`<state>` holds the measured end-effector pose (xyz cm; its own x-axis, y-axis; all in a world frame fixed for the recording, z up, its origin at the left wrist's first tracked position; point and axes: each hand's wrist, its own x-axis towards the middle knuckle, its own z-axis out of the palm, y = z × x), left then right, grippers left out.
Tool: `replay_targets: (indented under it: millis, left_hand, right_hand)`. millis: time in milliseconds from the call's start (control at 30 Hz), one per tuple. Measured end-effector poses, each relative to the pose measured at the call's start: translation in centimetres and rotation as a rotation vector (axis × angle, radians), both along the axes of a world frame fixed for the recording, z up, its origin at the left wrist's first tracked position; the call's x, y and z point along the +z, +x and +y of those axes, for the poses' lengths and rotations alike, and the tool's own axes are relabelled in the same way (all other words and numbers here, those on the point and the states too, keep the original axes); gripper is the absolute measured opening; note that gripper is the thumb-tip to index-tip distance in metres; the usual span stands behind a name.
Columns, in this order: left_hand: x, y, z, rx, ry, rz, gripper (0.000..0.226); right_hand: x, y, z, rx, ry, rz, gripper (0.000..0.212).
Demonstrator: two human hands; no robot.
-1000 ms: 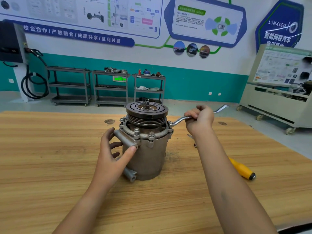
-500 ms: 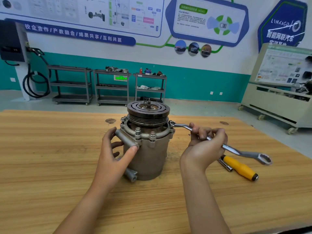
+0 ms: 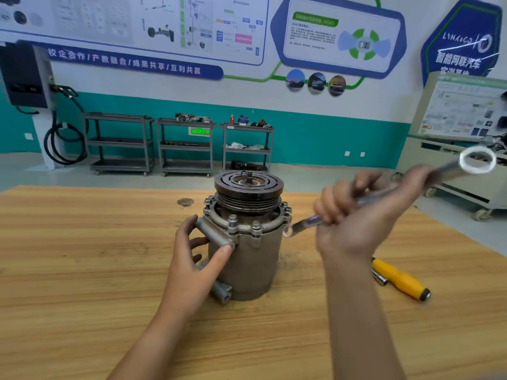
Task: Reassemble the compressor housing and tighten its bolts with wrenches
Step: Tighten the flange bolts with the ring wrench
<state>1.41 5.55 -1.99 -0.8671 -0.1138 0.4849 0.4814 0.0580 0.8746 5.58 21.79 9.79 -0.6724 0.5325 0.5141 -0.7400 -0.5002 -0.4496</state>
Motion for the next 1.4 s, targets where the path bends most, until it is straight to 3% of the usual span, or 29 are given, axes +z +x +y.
replay_targets:
  millis: [167, 367, 567, 833, 1000, 1400]
  left_hand:
    - [0.3, 0.1, 0.0, -0.013, 0.001, -0.002, 0.06]
    - [0.4, 0.2, -0.1, 0.001, -0.021, -0.007, 0.066]
    - [0.4, 0.1, -0.2, 0.011, -0.046, -0.001, 0.068]
    - [0.4, 0.1, -0.2, 0.021, -0.055, 0.001, 0.064]
    - [0.3, 0.1, -0.2, 0.026, -0.075, 0.008, 0.063]
    - [0.2, -0.1, -0.2, 0.037, -0.063, 0.004, 0.068]
  right_hand:
    - [2.6, -5.2, 4.4, 0.358, -0.241, -0.281, 0.065]
    - [1.4, -10.6, 5.2, 0.561, -0.332, -0.425, 0.066]
    - [0.4, -13.0, 6.1, 0.481, -0.133, -0.668, 0.06]
    - [1.0, -13.0, 7.7, 0.542, -0.44, -0.56, 0.064]
    - [1.5, -12.7, 6.7, 0.598, -0.325, -0.579, 0.082]
    - [2.1, -13.3, 4.3, 0.635, -0.21, -0.723, 0.064]
